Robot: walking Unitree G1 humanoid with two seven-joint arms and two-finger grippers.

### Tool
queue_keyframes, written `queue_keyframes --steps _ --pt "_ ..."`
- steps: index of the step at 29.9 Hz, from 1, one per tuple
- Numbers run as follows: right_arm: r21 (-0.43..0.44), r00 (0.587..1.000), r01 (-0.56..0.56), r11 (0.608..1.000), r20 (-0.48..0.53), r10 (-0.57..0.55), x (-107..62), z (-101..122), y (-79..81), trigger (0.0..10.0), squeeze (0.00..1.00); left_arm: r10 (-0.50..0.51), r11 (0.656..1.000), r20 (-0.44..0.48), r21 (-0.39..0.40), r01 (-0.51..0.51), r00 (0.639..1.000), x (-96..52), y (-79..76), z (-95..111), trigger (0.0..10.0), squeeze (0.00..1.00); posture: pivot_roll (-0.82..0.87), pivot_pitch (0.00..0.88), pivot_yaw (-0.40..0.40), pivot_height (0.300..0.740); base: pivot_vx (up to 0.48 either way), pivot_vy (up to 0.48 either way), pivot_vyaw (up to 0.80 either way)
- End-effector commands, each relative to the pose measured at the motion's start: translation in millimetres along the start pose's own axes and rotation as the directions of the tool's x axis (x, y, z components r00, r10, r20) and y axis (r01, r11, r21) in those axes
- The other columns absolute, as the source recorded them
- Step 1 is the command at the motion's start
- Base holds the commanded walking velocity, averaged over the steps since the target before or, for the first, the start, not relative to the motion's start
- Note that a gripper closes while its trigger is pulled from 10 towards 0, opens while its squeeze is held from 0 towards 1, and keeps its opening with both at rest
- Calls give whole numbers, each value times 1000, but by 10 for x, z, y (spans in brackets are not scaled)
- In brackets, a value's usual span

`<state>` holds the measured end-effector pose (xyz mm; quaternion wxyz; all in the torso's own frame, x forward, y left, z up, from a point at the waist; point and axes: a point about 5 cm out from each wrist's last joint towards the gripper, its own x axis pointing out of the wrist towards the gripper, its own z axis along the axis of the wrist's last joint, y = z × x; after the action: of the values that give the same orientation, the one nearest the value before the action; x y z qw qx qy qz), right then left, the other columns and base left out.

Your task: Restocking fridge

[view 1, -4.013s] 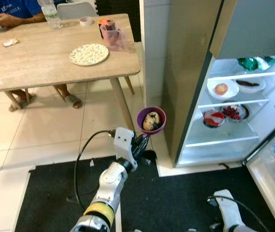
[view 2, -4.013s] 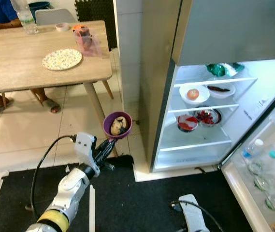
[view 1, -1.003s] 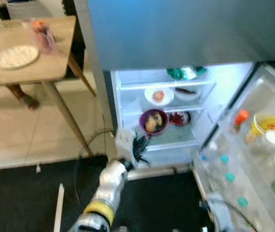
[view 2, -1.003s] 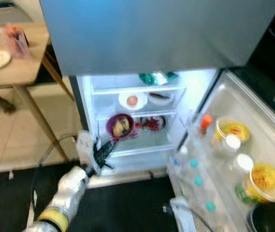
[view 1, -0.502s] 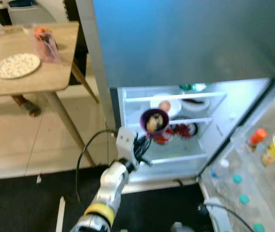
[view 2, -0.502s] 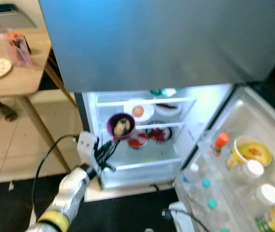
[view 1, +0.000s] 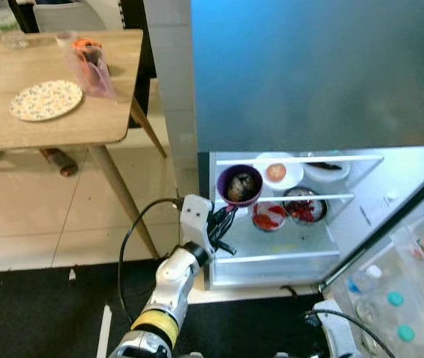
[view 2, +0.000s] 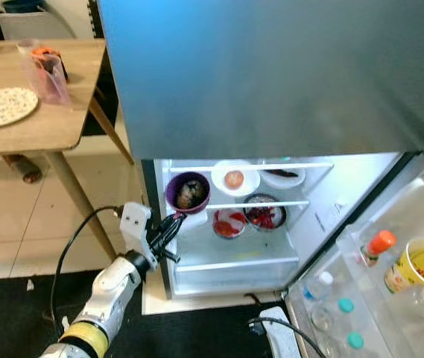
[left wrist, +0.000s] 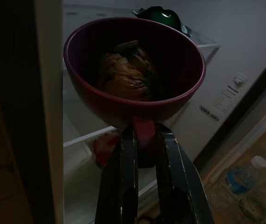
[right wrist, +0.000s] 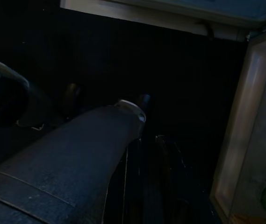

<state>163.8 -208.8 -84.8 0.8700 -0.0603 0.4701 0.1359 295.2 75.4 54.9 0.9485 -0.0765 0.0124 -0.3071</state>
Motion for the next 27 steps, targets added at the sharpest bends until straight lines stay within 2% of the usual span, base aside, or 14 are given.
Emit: queue_keyframes --steps 1,4,14,27 --pt "6 1000 5 1000 -15 -5 -13 -48 -9 10000 0 -17 1000 4 -15 17 1000 17 -40 -3 10000 0 -27 58 7 740 0 0 0" --pt "5 1000 4 1000 -15 -4 -13 -49 -8 10000 0 -28 1000 3 -8 28 1000 14 -51 -5 10000 0 -26 59 5 740 0 0 0" --pt "1 1000 2 1000 -14 -2 -13 -43 -9 10000 0 -23 1000 0 -14 23 1000 21 -52 -8 10000 0 -27 57 3 740 231 -381 0" --pt "-5 1000 -6 1000 -19 6 -15 -59 2 10000 0 -29 999 29 -40 30 999 41 -70 26 10000 0 -27 57 3 740 0 0 0"
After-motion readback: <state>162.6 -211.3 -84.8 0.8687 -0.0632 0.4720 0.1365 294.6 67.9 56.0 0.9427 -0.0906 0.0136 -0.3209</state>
